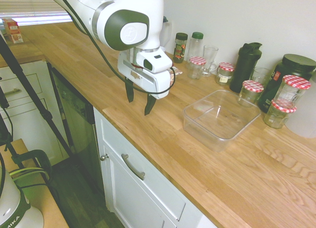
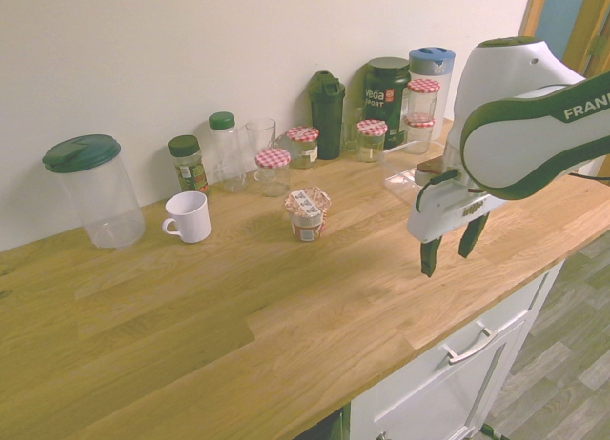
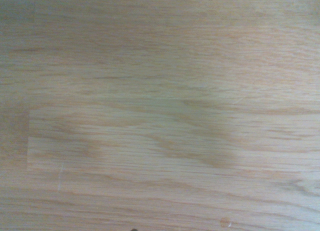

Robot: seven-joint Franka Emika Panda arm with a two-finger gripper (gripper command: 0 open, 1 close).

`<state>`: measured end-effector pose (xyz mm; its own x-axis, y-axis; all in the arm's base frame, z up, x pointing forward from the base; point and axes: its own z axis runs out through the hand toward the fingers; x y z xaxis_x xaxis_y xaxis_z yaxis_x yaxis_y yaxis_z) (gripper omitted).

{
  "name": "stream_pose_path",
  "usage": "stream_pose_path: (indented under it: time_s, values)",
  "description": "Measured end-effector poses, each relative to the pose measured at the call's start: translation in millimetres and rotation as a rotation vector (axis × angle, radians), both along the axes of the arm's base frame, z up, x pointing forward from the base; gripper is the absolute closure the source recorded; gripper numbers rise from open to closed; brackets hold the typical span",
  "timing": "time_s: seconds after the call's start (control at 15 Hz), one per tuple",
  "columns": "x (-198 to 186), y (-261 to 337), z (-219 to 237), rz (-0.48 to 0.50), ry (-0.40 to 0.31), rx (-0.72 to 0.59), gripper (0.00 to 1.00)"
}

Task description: Put the cereal into the container

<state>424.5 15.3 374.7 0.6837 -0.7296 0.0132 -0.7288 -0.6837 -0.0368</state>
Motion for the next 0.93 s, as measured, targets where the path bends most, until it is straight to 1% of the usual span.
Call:
stream_pose_path:
  time_s: [0.13, 0.33, 0.53, 0.8, 0.93]
  values:
    - [1.0, 1.5, -0.7, -0.014, -0.005, 0.007, 0.00]
    - [10.0, 22.6, 9.6, -0.005, -0.091, 0.048, 0.00]
    - [23.4, 47.0, 13.1, 0.021, -0.159, 0.074, 0.00]
    - [75.7, 73.2, -4.1, 0.051, -0.240, 0.094, 0.00]
    - [101.0, 83.4, 0.4, 0.079, -0.275, 0.049, 0.00]
